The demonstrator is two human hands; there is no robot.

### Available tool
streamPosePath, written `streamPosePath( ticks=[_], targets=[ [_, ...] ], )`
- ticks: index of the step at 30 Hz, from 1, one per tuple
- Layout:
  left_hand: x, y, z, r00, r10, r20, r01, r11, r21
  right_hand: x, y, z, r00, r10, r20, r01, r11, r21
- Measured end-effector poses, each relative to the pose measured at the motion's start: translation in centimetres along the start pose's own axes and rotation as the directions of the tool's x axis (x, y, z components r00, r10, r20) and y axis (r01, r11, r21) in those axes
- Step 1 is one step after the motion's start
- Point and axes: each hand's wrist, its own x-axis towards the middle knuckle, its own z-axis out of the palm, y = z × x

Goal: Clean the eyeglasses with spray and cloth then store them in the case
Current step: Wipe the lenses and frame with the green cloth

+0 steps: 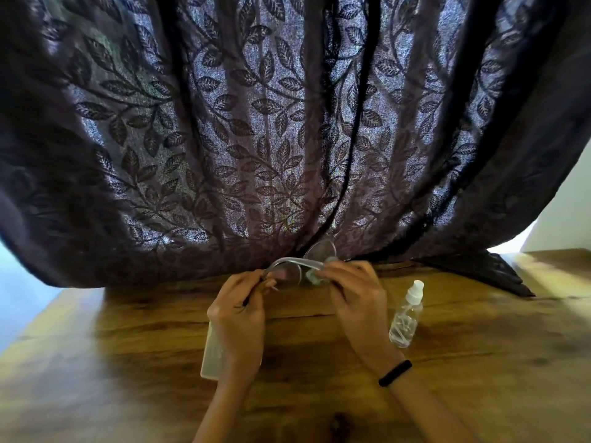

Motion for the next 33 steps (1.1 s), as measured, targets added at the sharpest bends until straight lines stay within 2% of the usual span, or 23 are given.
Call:
streamPosePath(
  ticks=[3,7,11,15,19,23,27,33],
  targets=[
    [-0.2,-0.4,-0.2,1.0,0.014,0.009,-0.014,1.0,0.003,1.2,1.1,-1.0,0.991,0.119,-0.062,-0.119,0.993,0.017],
    [-0.8,-0.5,0.1,0.999,-0.027,0.029,0.028,1.0,-0.007,2.0,1.9,-0.7,0.986,0.166,0.024,-0.165,0.985,-0.051],
    [-0.8,0.0,0.6,0.998,-0.059,0.011,0.059,0.997,-0.058,1.5,1.9,0.1,0.988,0.125,0.085,-0.107,0.976,-0.189],
    [-0.4,0.1,0.5,0.992,-0.11,-0.054,0.106,0.992,-0.07,0.7,1.6,0.2,0.974,0.017,0.226,0.031,0.977,-0.209],
    [-0.2,0.0,0.4,0.992,-0.086,-0.097,0.079,0.994,-0.081,0.3,1.6,-0.7,0.946,-0.078,0.313,0.161,0.956,-0.247],
    [-0.5,-0.3,0.5,0.99,-0.112,-0.084,0.104,0.99,-0.096,0.5,2.0,-1.3,0.962,-0.022,0.274,0.119,0.932,-0.342],
    [-0.6,-0.5,0.5,0.989,-0.134,-0.063,0.128,0.987,-0.097,0.7,1.9,-0.9,0.945,0.033,0.325,0.053,0.966,-0.253],
    [-0.3,0.2,0.5,0.99,-0.12,-0.068,0.112,0.987,-0.117,0.7,1.3,-0.1,0.931,-0.044,0.363,0.099,0.986,-0.133]
  ],
)
